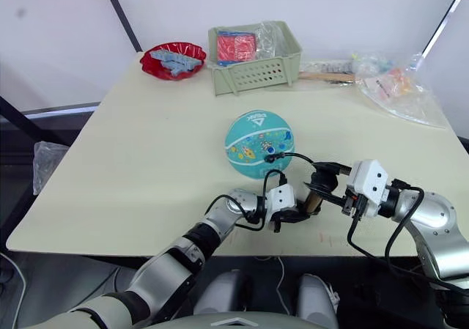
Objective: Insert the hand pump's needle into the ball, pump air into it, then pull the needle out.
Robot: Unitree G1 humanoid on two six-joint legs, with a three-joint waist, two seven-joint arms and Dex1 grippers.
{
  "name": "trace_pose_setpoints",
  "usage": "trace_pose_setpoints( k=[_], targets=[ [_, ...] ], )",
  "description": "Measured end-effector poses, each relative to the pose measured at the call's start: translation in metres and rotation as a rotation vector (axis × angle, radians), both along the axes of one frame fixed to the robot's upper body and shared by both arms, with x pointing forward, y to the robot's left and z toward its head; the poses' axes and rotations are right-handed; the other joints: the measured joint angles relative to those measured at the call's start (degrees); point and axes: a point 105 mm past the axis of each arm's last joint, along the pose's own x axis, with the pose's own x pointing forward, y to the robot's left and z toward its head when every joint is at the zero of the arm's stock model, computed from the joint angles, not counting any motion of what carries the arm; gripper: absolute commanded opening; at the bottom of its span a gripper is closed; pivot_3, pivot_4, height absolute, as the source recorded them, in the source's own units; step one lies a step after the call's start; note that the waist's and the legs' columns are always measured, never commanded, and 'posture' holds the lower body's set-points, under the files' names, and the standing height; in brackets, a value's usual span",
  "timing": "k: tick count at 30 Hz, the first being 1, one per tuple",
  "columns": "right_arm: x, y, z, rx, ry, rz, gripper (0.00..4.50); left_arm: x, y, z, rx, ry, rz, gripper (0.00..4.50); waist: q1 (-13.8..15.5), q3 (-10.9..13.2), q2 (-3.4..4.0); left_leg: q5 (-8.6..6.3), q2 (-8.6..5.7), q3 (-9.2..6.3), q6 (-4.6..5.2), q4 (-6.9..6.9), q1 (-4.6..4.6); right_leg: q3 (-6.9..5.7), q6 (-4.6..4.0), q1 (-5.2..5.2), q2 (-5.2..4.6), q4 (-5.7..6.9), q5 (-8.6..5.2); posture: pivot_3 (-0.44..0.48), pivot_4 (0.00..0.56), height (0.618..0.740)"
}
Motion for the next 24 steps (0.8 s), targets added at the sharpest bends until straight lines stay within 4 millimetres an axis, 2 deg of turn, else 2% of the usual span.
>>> trace_pose_setpoints(
  k=[9, 18, 24],
  targets=[
    [0.011, -0.008, 0.022, 0.010, 0.058, -0.014, 1.58, 0.000, -0.004, 0.004, -0.005, -0.007, -0.018, 1.08, 0.1, 0.3, 0.41, 0.00, 0.00, 0.05, 0.00, 0.00, -0.15, 0.26, -0.04, -0.15, -0.13, 0.01, 0.02, 0.000, 0.150, 0.738],
    [0.012, -0.012, 0.073, 0.041, 0.045, 0.015, 1.58, 0.001, -0.004, 0.006, -0.006, -0.012, -0.025, 1.08, 0.3, 0.6, 0.57, 0.01, -0.01, 0.34, 0.03, 0.04, -0.19, -2.29, -0.02, -0.17, -1.78, 0.01, 0.22, 0.000, 0.150, 0.738],
    [0.009, -0.015, 0.106, 0.059, 0.007, 0.037, 1.58, 0.002, -0.005, 0.007, -0.007, -0.016, -0.026, 1.08, 0.3, 0.8, 0.51, 0.01, -0.06, 0.38, 0.05, 0.14, -0.20, -2.89, 0.09, -0.12, -1.81, 0.05, 0.28, 0.000, 0.150, 0.738]
  ],
)
